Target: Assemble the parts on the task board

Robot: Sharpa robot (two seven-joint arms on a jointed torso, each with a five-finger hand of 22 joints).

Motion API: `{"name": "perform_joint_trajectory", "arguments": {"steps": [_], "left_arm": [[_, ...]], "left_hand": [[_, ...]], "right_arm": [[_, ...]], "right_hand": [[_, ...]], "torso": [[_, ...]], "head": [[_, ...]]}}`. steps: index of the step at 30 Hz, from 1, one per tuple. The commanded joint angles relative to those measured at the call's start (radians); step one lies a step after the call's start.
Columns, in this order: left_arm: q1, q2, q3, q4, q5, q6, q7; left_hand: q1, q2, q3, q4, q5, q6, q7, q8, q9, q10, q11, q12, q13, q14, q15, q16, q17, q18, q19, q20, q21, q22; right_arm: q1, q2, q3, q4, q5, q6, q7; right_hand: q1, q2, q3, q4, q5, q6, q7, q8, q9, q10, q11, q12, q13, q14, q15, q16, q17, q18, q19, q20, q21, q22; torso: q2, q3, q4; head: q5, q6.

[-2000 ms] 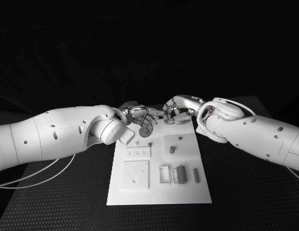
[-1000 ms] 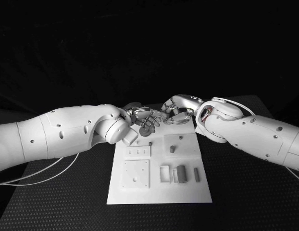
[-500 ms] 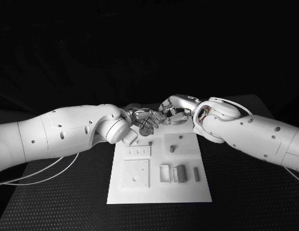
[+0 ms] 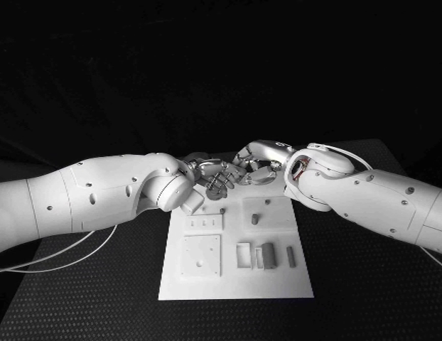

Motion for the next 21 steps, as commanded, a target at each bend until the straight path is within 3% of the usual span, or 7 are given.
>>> {"name": "perform_joint_trajectory", "arguments": {"steps": [1,13,15,21], "left_arm": [[0.001,0.004,0.001,0.004,0.012,-0.005,0.008],[0.001,0.008,0.001,0.0,0.012,-0.009,0.003],[0.001,0.01,0.001,-0.004,0.012,-0.009,0.002],[0.001,0.013,0.001,-0.01,0.013,-0.008,0.004]], "left_hand": [[0.001,0.009,0.009,-0.001,0.002,0.006,0.003,-0.003,-0.001,0.002,-0.001,0.001,0.003,-0.001,0.0,0.007,0.002,0.008,0.004,-0.002,0.001,0.003],[0.068,0.043,0.078,-0.003,0.0,0.012,0.002,-0.003,0.002,0.006,-0.003,0.001,0.016,-0.001,-0.001,0.019,0.003,0.006,0.007,-0.003,0.004,0.018],[0.095,0.059,0.105,-0.005,0.0,0.019,-0.002,0.001,0.004,0.013,-0.006,0.005,0.02,0.005,-0.004,0.025,0.005,0.007,0.01,-0.005,0.006,0.021],[0.107,0.066,0.153,0.0,0.0,0.024,-0.003,0.002,0.007,0.018,-0.007,0.006,0.028,0.008,-0.005,0.033,0.007,0.004,0.014,-0.006,0.008,0.031]], "right_arm": [[-0.001,0.004,-0.001,0.005,-0.008,0.02,0.002],[-0.001,0.006,-0.001,0.004,-0.008,0.022,0.002],[-0.001,0.006,-0.001,0.006,-0.008,0.023,0.002],[-0.001,0.006,-0.002,0.014,-0.008,0.027,0.001]], "right_hand": [[-0.009,0.003,-0.001,-0.002,0.006,0.007,0.008,0.002,0.002,0.044,0.008,-0.007,-0.001,-0.007,0.002,-0.001,-0.001,0.03,0.0,-0.008,-0.004,0.016],[-0.01,0.004,-0.001,-0.002,0.006,0.007,0.008,0.003,0.002,0.046,0.008,-0.009,-0.002,-0.008,0.002,-0.002,-0.001,0.03,-0.001,-0.008,-0.005,0.016],[-0.01,0.004,-0.001,-0.002,0.006,0.007,0.008,0.003,0.002,0.046,0.008,-0.009,-0.002,-0.008,0.002,-0.002,-0.001,0.03,-0.001,-0.008,-0.005,0.016],[-0.011,0.004,-0.002,-0.001,0.006,0.008,0.008,0.003,0.003,0.047,0.008,-0.01,-0.002,-0.008,0.002,-0.002,-0.002,0.03,-0.001,-0.008,-0.005,0.016]], "torso": [[0.0,0.0,0.0001],[0.001,0.0003,0.0],[0.001,0.0006,-0.0004],[0.001,0.0006,-0.001]], "head": [[0.0,-0.001],[0.001,-0.005],[0.001,-0.005],[0.001,-0.006]]}}
